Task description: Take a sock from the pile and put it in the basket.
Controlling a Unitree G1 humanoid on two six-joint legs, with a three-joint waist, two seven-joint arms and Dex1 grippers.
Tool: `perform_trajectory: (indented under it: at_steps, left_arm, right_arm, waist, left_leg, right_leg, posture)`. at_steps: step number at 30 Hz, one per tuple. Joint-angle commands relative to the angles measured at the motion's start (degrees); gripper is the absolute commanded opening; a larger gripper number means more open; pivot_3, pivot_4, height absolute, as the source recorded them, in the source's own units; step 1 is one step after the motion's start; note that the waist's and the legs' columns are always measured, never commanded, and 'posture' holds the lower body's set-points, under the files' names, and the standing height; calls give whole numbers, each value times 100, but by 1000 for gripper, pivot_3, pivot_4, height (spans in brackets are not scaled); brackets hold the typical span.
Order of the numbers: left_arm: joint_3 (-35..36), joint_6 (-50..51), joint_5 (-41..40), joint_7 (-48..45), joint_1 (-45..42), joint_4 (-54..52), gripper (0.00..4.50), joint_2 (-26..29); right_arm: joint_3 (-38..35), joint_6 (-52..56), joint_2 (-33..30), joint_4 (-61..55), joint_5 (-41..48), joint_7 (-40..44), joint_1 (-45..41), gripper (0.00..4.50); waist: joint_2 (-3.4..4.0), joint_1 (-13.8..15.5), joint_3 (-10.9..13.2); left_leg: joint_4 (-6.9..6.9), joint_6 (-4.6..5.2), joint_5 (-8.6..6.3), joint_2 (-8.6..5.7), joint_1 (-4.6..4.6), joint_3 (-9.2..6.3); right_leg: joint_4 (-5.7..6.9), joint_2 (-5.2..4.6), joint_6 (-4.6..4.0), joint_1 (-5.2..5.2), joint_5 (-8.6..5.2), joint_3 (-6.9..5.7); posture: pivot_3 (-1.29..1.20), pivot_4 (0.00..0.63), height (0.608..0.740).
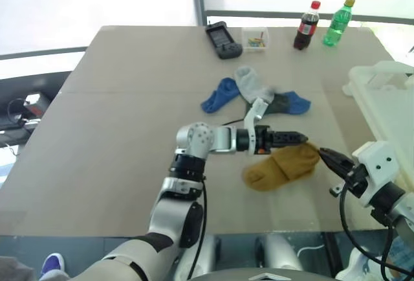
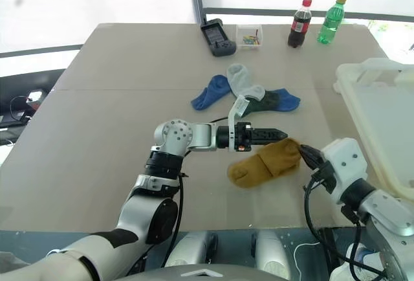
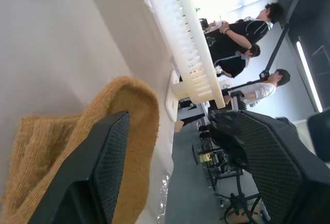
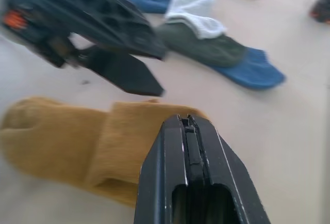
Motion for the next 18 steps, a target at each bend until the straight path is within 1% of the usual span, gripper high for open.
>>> perform_trajectory:
  at_steps: [1, 2, 4, 7, 8, 9, 11, 12, 14, 17, 18]
  left_arm:
    - [-72, 0, -71, -169, 52, -353, 3495, 224]
    - [-172, -53, -51, -323, 109, -480, 3495, 421]
    - [-445, -174, -53, -820, 323, -908, 3495, 1008]
    - [-1022, -960, 147, -1961, 842, -1739, 3495, 2118]
    - [-1039, -1244, 170, -2347, 1055, -1974, 3495, 2528]
    - [-1043, -1446, 177, -2597, 1187, -2095, 3495, 2793]
    - [-1098, -2294, 523, -3100, 1531, -2250, 3547, 3397]
    - [-1114, -2637, 664, -3266, 1650, -2283, 3547, 3588]
    - [-1080, -3056, 785, -3497, 1833, -2362, 3547, 3856]
    - [-1043, -3528, 884, -3676, 2032, -2509, 3547, 4005]
    - [-1143, -3596, 955, -3755, 2137, -2653, 3547, 4120]
  right_arm:
    - [121, 94, -251, -385, 185, 230, 126, 0]
    - [215, 59, -327, -394, 108, 258, 143, 0]
    - [416, -93, -498, -345, -188, 293, 149, 0]
    - [793, -430, -763, -134, -625, 424, 101, 0]
    - [972, -594, -897, -14, -810, 521, 25, 0]
    - [1089, -716, -983, 78, -939, 593, -31, 0]
    - [1485, -1038, -1142, 318, -1277, 730, -326, 546]
    - [1646, -1167, -1161, 406, -1403, 756, -451, 898]
    - [1953, -1399, -1158, 541, -1738, 704, -658, 1852]
    - [2072, -1505, -1017, 669, -1857, 650, -784, 3312]
    - [2002, -1458, -906, 693, -1758, 608, -843, 3312]
  waist:
    - [0, 0, 0]
    - [0, -2, 0]
    - [2, -51, -1]
    - [4, -156, -2]
    - [4, -159, -2]
    - [4, -152, -2]
    - [4, -133, -2]
    - [3, -129, -2]
    - [3, -66, -2]
    - [3, 22, -2]
    - [0, 25, -2]
  left_leg:
    - [0, 0, 0, 0, 1, 0]
    - [0, 0, 0, 0, 1, 0]
    - [-1, -1, 0, 4, 6, 5]
    - [-7, -2, 1, 8, 10, 8]
    - [-11, -4, 2, 12, 13, 10]
    - [-13, -5, 3, 13, 12, 9]
    - [-14, -6, 3, 10, 12, 11]
    - [-13, -5, 3, 8, 12, 10]
    - [-12, -5, 3, 6, 11, 5]
    - [-10, -4, 2, 3, 3, -6]
    - [-10, -3, 2, 1, -1, -10]
  right_leg:
    - [1, 0, 0, 0, 0, 0]
    - [1, 0, 0, 1, 0, 0]
    - [4, 4, 0, 0, 0, 5]
    - [5, 5, 0, -1, 0, 9]
    - [3, 4, -1, -1, 0, 12]
    - [1, 4, -1, -1, 0, 10]
    - [-2, 3, -2, -1, 0, 10]
    - [-4, 0, -2, 0, 0, 9]
    - [-8, -8, -2, 0, 0, 3]
    - [-12, -10, -2, -1, 0, -6]
    - [-15, -11, -2, -1, 0, -8]
  posture:
    - [0, 150, 740]
    - [0, 150, 740]
    - [0, 150, 740]
    - [0, 150, 740]
    - [0, 150, 740]
    - [0, 150, 740]
    - [0, 150, 740]
    - [0, 150, 740]
    - [0, 150, 740]
    - [0, 150, 740]
    - [0, 150, 740]
